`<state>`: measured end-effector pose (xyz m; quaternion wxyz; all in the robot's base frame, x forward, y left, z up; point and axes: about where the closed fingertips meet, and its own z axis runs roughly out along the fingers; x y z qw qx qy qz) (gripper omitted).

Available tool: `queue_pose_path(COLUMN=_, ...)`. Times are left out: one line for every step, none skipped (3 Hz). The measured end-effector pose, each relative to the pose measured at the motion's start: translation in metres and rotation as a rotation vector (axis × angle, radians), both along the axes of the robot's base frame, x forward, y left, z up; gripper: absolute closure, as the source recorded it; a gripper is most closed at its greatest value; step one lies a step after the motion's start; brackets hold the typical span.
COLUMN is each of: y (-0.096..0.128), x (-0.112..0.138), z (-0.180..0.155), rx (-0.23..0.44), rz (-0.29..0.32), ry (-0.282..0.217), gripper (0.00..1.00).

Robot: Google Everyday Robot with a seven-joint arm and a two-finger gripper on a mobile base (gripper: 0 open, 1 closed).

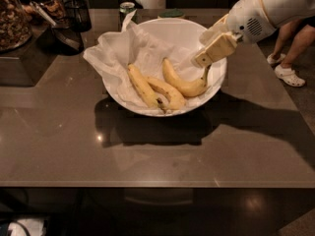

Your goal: Pick banana from white bowl

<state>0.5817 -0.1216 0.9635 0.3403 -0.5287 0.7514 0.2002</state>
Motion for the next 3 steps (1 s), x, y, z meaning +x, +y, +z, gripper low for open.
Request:
queue_pose_path(y=-0.005, x=-0.020, z=0.022, rx=-0.168, rz=0.007, ry=0.003, gripper=0.35)
queue_pose_path(y=-0.015, x=-0.041, z=0.046, rx=-0.359, rz=0.022, ry=0.008, gripper=0.29)
queue_pose_path(y=-0.018, x=-0.044, z=0.042, rx=-0.396, rz=0.031, ry=0.025, gripper=0.28)
